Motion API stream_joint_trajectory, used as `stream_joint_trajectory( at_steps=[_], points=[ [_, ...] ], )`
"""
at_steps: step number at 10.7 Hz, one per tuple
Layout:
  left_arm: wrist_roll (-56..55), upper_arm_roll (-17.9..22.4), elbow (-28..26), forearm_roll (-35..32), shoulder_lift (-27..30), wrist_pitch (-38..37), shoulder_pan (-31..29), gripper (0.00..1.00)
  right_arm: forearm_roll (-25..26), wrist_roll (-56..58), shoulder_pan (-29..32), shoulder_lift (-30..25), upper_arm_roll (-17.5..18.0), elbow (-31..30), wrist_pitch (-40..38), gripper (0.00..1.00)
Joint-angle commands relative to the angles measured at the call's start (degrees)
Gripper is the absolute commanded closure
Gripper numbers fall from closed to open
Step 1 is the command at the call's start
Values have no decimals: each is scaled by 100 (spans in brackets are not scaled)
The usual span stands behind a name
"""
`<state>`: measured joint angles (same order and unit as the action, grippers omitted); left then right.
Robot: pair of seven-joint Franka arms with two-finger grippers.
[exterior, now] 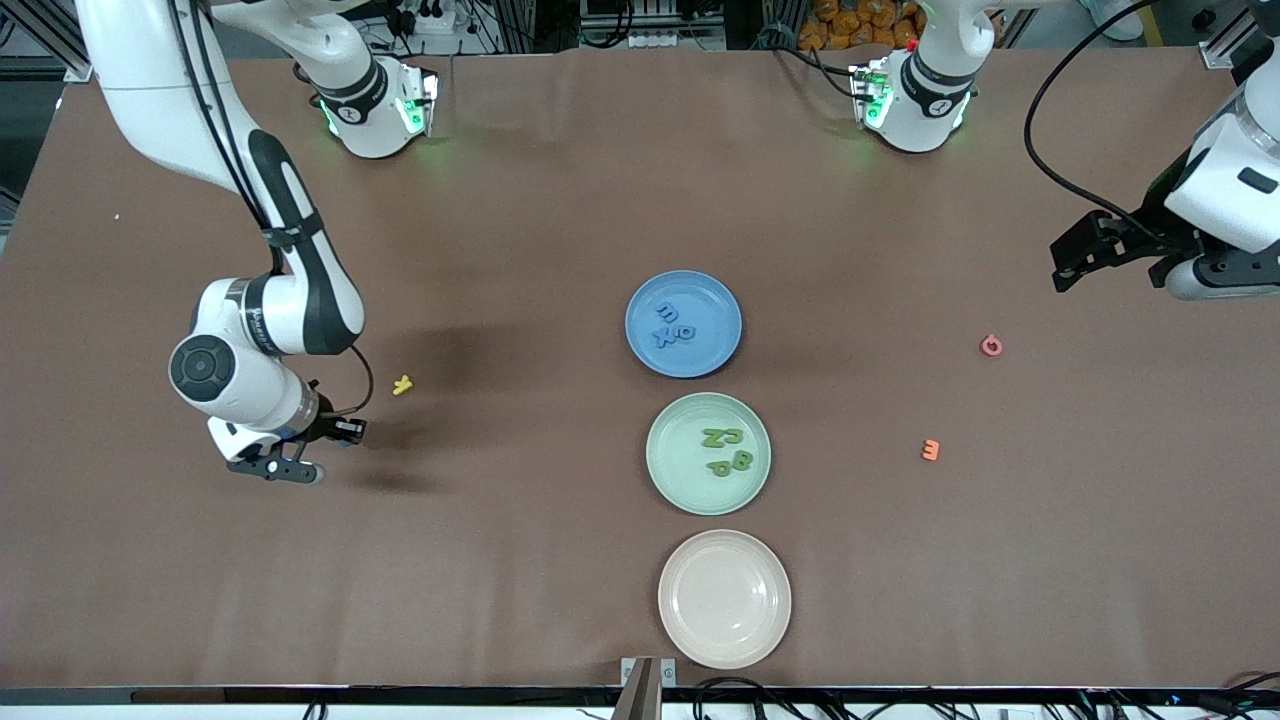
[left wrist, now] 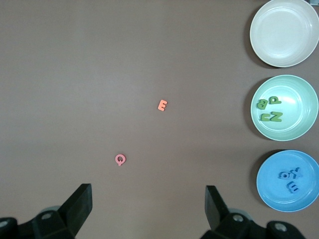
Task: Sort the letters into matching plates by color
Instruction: 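Carry the blue c over the blue plate and open the right gripper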
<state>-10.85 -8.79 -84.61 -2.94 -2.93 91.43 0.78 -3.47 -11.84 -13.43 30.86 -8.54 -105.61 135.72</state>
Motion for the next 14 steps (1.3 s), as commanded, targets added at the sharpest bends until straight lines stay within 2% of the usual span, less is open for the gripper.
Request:
stream_joint_trajectory(
  at_steps=[1, 4, 7, 10, 14],
  points=[
    [91, 9, -90, 136, 144, 7, -26, 0, -5, 76, -352, -80, 439, 749, -772, 78],
    [109, 26, -90, 144, 258, 7, -104, 0, -5, 68, -765, 25, 1019, 1287, -1118, 78],
    [135, 35, -90, 135, 258, -11, -175, 0, -14, 24, -1678, 350, 1065, 1595, -1100, 78],
    [144, 53, -99, 118, 258, -11, -184, 0, -5, 6, -2329, 1104, 1275, 2323, -1065, 78],
    [153, 61, -90, 127, 276, -37, -193, 0, 4, -186, -2682, 1554, 1591, 2703, -1048, 78]
  ],
)
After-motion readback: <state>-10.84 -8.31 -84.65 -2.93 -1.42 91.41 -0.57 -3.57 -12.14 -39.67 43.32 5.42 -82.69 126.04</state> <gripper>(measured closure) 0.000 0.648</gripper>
